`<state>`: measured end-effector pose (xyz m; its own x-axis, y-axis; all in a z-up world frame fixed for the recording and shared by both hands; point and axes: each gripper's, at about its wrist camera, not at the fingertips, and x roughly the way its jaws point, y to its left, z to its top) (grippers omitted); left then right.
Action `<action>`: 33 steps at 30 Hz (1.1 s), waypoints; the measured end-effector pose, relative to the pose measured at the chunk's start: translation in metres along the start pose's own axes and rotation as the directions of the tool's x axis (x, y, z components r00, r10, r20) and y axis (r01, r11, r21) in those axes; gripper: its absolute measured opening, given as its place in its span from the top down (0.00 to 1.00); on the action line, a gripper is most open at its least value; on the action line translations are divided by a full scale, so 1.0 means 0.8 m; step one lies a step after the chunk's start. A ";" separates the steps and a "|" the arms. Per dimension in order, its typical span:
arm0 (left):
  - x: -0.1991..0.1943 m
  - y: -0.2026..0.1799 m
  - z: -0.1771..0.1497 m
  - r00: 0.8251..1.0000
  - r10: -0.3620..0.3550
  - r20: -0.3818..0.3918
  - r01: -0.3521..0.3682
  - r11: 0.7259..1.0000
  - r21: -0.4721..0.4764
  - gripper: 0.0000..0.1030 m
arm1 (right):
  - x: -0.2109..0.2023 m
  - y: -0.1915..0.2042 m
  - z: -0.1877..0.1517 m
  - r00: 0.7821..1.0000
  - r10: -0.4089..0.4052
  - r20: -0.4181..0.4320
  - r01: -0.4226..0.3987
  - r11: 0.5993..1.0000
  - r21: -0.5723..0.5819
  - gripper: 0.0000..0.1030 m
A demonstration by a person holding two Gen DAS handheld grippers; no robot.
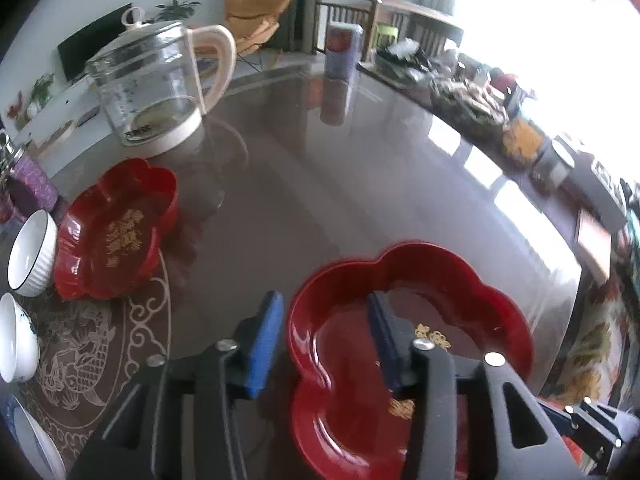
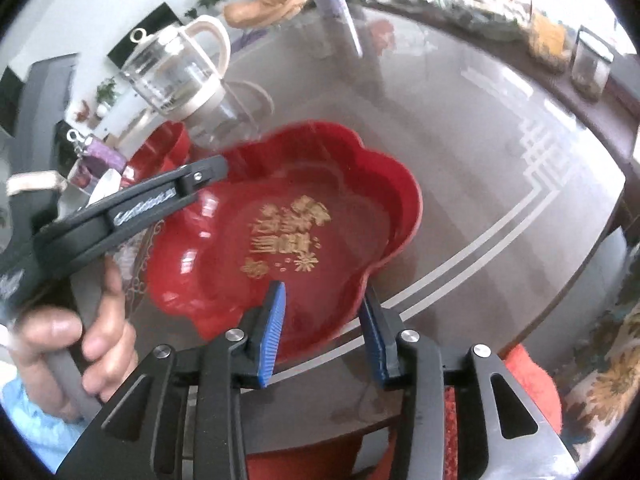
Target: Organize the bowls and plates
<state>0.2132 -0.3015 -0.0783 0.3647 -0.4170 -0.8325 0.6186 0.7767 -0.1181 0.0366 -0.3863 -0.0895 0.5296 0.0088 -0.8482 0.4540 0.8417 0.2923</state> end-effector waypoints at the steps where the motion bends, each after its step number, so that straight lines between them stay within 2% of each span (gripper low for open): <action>1: -0.006 0.006 0.003 1.000 -0.003 0.014 0.003 1.000 -0.019 0.45 | -0.005 0.002 0.000 1.000 -0.006 0.018 0.006 1.000 -0.004 0.58; 6: -0.060 0.045 0.019 0.993 -0.012 0.116 0.026 0.992 -0.123 0.30 | -0.044 0.007 -0.005 0.991 -0.013 0.130 0.011 1.000 0.017 0.54; 9: -0.103 0.063 0.008 0.980 0.002 0.198 0.024 0.992 -0.128 0.17 | -0.074 0.011 -0.010 0.971 -0.027 0.239 0.022 1.000 0.021 0.49; 11: -0.129 0.072 -0.010 0.971 0.008 0.237 0.020 0.993 -0.115 0.12 | -0.092 0.016 -0.014 0.945 -0.038 0.324 0.037 0.999 0.010 0.45; 15: -0.148 0.099 -0.070 0.969 0.046 0.244 -0.015 0.992 -0.127 0.03 | -0.121 0.019 -0.027 0.881 -0.081 0.466 0.086 0.996 0.011 0.40; 18: -0.134 0.116 -0.133 0.972 0.126 0.198 -0.097 0.984 -0.149 0.03 | -0.126 0.024 -0.048 0.842 -0.115 0.527 0.125 0.992 0.018 0.34; 19: -0.125 0.121 -0.148 0.975 0.147 0.166 -0.124 0.982 -0.144 0.03 | -0.119 0.031 -0.055 0.839 -0.117 0.531 0.136 0.991 0.004 0.34; 21: -0.104 0.134 -0.178 0.977 0.191 0.097 -0.176 0.973 -0.150 0.03 | -0.106 0.045 -0.068 0.847 -0.104 0.522 0.143 0.989 -0.033 0.34; 24: -0.087 0.156 -0.207 0.967 0.252 0.043 -0.238 0.950 -0.203 0.03 | -0.078 0.074 -0.089 0.870 -0.068 0.489 0.142 0.983 -0.115 0.34; 28: -0.077 0.174 -0.227 0.956 0.295 0.009 -0.283 0.926 -0.250 0.03 | -0.048 0.099 -0.117 0.904 -0.012 0.427 0.114 0.970 -0.213 0.34; 33: -0.069 0.174 -0.235 0.949 0.316 -0.017 -0.310 0.920 -0.238 0.03 | -0.026 0.113 -0.144 0.927 0.025 0.374 0.098 0.947 -0.306 0.34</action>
<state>0.1485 -0.0822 -0.1505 0.5292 -0.1424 -0.8365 0.2906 0.9566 0.0211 -0.0162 -0.2477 -0.0961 0.7704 -0.1728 -0.6137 0.2626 0.9631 0.0585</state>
